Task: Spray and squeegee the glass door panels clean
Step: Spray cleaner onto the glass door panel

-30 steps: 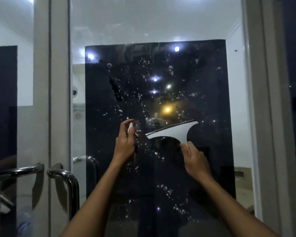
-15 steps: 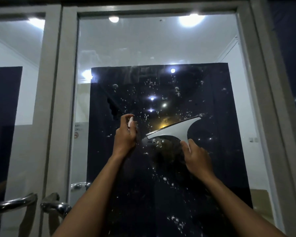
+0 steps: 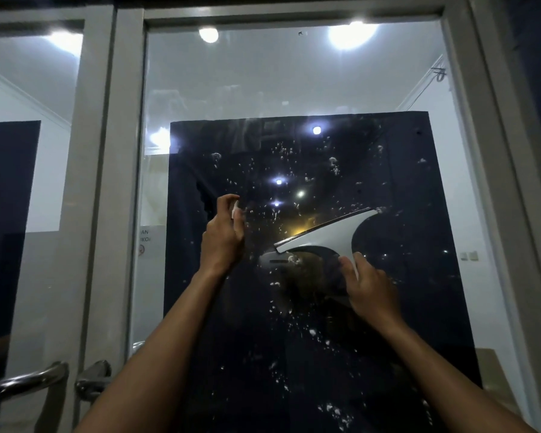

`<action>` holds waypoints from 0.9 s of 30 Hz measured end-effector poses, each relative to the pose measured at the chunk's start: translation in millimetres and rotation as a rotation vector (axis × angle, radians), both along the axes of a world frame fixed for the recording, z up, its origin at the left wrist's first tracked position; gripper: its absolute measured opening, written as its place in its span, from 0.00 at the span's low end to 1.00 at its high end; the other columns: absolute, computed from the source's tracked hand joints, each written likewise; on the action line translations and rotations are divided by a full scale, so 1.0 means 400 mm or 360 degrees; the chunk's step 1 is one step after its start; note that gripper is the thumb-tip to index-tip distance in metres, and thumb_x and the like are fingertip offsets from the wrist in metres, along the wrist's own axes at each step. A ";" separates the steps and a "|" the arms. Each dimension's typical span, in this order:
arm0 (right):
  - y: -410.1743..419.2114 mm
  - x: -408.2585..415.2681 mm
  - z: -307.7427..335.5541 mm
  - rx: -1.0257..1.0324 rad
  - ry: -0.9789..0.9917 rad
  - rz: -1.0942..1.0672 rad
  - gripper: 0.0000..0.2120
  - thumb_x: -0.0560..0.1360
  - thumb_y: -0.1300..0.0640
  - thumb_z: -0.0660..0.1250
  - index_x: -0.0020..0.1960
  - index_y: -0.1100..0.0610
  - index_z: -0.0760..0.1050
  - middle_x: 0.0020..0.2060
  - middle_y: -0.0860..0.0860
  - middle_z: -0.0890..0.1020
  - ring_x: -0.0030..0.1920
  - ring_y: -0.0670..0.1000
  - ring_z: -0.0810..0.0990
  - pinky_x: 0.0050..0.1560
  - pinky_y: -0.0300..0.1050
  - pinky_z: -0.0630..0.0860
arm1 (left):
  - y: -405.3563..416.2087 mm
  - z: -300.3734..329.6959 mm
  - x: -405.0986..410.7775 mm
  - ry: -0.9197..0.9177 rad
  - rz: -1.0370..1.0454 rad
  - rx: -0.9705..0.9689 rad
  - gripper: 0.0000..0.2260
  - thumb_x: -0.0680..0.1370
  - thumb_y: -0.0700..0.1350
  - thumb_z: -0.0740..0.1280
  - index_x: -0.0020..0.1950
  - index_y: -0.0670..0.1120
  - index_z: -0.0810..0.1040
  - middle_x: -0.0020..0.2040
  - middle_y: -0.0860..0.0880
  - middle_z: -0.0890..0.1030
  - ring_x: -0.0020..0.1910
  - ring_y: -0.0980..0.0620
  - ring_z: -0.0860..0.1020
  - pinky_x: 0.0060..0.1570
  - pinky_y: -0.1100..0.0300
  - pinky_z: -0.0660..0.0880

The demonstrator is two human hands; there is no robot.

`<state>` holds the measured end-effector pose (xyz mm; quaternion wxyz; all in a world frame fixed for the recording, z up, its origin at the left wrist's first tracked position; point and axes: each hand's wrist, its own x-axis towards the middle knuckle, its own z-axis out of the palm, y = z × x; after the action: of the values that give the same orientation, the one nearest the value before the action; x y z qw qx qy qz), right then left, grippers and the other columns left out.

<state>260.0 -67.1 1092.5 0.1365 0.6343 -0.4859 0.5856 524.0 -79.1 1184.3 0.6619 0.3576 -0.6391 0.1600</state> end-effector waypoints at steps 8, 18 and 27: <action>0.013 -0.014 -0.012 0.0010 0.0019 -0.0008 0.17 0.82 0.41 0.51 0.38 0.47 0.62 0.30 0.45 0.75 0.36 0.53 0.76 0.40 0.48 0.67 | 0.014 0.006 0.012 0.0040 0.0343 -0.0077 0.13 0.85 0.51 0.56 0.70 0.55 0.66 0.54 0.46 0.81 0.46 0.42 0.80 0.47 0.44 0.78; 0.027 -0.002 -0.002 -0.0024 0.0048 0.0027 0.17 0.82 0.40 0.51 0.39 0.48 0.63 0.26 0.46 0.73 0.33 0.54 0.77 0.39 0.50 0.72 | 0.033 -0.001 0.020 0.0055 -0.0124 0.0084 0.16 0.86 0.50 0.53 0.73 0.55 0.65 0.46 0.48 0.81 0.41 0.48 0.81 0.44 0.46 0.80; 0.038 0.007 -0.011 0.0025 0.0039 0.0053 0.17 0.83 0.41 0.52 0.40 0.50 0.66 0.30 0.47 0.76 0.34 0.48 0.74 0.40 0.49 0.69 | 0.046 -0.037 0.047 0.0128 -0.0231 0.0120 0.15 0.84 0.48 0.58 0.70 0.58 0.66 0.48 0.45 0.82 0.39 0.46 0.82 0.39 0.44 0.82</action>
<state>262.8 -51.8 1088.1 0.1277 0.6504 -0.4782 0.5762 542.9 -60.7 1169.4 0.6830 0.3412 -0.6417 0.0728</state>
